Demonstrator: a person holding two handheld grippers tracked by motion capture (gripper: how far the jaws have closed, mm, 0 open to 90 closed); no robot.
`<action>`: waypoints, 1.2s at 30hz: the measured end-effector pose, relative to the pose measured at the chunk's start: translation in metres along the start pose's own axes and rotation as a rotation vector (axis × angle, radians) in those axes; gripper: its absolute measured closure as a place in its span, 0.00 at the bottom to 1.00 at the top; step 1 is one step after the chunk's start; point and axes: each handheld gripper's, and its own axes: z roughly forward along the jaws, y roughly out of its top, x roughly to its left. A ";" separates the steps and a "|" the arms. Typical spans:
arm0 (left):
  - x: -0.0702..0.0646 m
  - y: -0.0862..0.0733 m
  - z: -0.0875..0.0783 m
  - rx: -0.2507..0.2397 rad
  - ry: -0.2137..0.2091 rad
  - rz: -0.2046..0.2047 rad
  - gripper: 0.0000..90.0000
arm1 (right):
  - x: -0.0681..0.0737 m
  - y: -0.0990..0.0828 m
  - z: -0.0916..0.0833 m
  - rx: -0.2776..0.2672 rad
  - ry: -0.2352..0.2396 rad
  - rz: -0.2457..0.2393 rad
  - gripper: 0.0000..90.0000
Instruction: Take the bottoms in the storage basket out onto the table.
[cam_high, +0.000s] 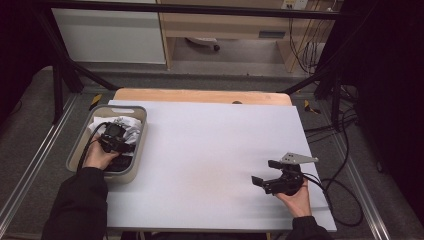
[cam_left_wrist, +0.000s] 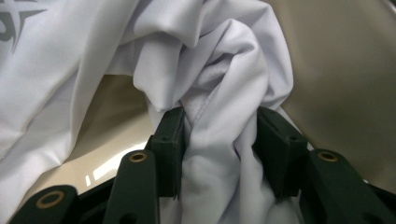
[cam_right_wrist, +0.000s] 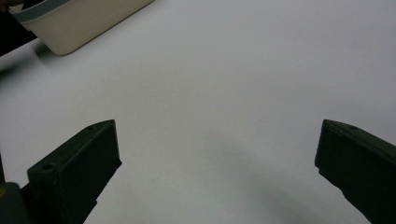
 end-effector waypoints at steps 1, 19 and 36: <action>-0.001 0.000 0.000 0.002 0.006 0.006 0.62 | 0.000 0.000 0.000 -0.001 0.000 0.000 0.01; -0.004 -0.001 -0.002 0.015 0.014 0.016 0.82 | 0.000 0.000 0.000 -0.001 0.001 0.001 0.01; -0.010 -0.002 -0.008 -0.011 0.060 0.029 0.84 | 0.000 0.000 0.000 -0.001 0.001 0.001 0.01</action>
